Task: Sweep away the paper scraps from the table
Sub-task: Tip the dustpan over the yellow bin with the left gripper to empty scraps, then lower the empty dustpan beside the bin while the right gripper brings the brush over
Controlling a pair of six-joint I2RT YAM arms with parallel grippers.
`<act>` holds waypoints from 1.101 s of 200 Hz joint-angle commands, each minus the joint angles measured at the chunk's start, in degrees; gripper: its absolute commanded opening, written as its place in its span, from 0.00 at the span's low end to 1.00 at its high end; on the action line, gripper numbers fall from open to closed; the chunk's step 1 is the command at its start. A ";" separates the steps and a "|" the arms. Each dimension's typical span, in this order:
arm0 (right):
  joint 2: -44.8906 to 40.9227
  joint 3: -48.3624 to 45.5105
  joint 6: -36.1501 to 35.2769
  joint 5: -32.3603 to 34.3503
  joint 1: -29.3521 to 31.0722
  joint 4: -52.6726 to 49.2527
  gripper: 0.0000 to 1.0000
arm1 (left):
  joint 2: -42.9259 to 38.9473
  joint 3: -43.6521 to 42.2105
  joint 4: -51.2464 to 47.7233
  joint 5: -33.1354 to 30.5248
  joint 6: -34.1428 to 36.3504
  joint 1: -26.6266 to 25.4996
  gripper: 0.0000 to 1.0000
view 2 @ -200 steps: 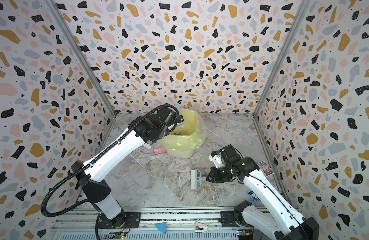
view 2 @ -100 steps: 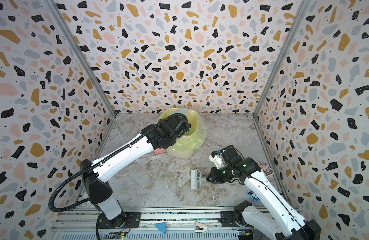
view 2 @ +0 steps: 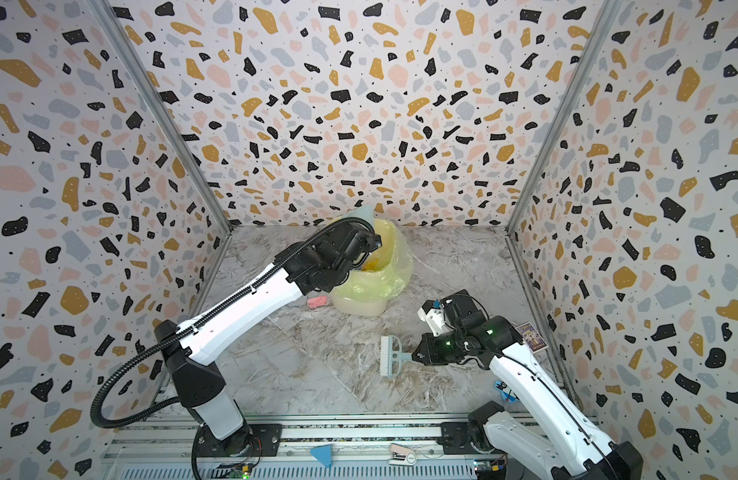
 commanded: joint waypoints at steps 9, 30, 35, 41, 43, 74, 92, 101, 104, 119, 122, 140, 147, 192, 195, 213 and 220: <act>-2.14 -0.63 1.41 -0.48 -0.18 1.48 0.00 | -1.96 0.90 -0.52 5.30 -6.54 0.32 0.00; -2.77 -1.17 2.04 -0.48 0.19 2.46 0.00 | -4.26 -0.65 0.87 8.07 -10.28 0.38 0.00; -2.76 -1.17 2.16 -0.41 0.37 2.68 0.00 | -4.97 -1.31 1.34 8.82 -11.15 0.39 0.00; -2.76 -1.17 2.39 -0.35 0.56 2.95 0.00 | -5.88 -2.12 1.87 9.86 -12.28 0.43 0.00; -2.76 -1.24 2.46 -0.27 0.63 3.11 0.00 | -6.20 -2.36 2.09 10.15 -12.65 0.44 0.00; -2.25 -1.35 4.10 1.54 3.94 5.46 0.00 | -11.21 -6.83 5.16 13.79 -18.97 0.80 0.00; -1.45 -1.04 5.58 3.58 7.20 7.17 0.00 | -14.00 -9.45 5.64 15.93 -23.41 1.30 0.00; -1.01 -0.83 6.55 4.92 9.07 8.04 0.00 | -15.54 -10.85 5.44 17.39 -25.62 1.64 0.00; -0.89 -0.74 6.85 5.40 9.77 8.45 0.00 | -15.98 -11.38 5.47 17.80 -26.39 1.74 0.00; -0.01 -0.02 8.19 7.93 13.18 9.68 0.00 | -19.35 -15.04 6.00 19.85 -30.29 2.55 0.00; 0.25 0.24 8.39 8.44 13.88 9.85 0.00 | -20.14 -15.79 6.12 20.27 -31.10 2.82 0.00; 2.24 2.20 9.02 12.24 18.77 10.50 0.00 | -24.91 -20.99 7.31 22.70 -36.16 4.40 0.00; 3.09 3.11 9.13 14.06 20.63 10.69 0.00 | -26.84 -22.85 7.95 23.03 -38.19 4.82 0.00; 12.64 11.92 4.31 24.02 30.99 10.66 0.00 | -37.11 -33.34 7.10 22.30 -47.90 7.54 0.00; 13.69 12.76 3.68 24.82 31.59 10.54 0.00 | -37.73 -33.88 6.98 22.33 -48.38 7.82 0.00; 19.37 17.84 -0.94 29.66 35.17 10.17 0.00 | -40.67 -37.11 5.91 21.46 -51.40 9.49 0.00; 21.72 20.32 -2.95 31.44 36.25 10.17 0.00 | -41.58 -38.03 5.21 21.27 -52.19 10.27 0.00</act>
